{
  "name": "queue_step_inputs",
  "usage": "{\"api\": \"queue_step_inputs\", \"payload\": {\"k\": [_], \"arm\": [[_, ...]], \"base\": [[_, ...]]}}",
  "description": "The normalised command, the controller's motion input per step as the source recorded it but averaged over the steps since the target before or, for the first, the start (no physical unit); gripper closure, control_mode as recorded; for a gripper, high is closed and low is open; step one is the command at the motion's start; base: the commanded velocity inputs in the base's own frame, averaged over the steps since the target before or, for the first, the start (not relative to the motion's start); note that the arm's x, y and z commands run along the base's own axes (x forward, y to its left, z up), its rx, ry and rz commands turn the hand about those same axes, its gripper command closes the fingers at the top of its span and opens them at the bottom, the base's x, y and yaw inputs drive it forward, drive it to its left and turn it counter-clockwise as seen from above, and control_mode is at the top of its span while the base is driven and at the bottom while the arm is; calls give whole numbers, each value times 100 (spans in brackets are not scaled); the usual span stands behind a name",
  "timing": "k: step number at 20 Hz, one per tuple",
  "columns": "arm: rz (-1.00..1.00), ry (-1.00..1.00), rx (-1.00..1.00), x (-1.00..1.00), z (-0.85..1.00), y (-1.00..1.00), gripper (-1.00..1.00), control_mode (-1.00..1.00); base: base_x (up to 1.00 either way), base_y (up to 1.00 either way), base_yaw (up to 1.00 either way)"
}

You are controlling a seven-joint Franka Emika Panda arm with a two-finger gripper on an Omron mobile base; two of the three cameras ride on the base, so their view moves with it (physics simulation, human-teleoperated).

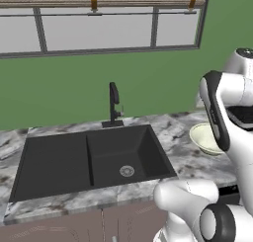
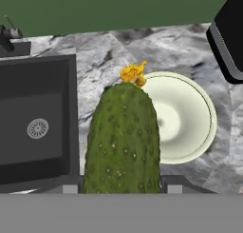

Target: Pick the tangerines from the cabinet and place them in one bowl. Pick the cucumber from the sink and place it in the other bowl.

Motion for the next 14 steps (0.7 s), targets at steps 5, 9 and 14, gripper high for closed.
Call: {"api": "queue_step_inputs", "payload": {"k": [5, 9, 14], "arm": [[0, -2, 0, 0, -39, -43, 100, -100], [0, 0, 0, 0, -55, -39, 100, -100], [0, 0, -3, 0, -48, -13, 100, -100]], "base": [[0, 0, 0], [0, 0, 0], [0, 0, 0]]}}
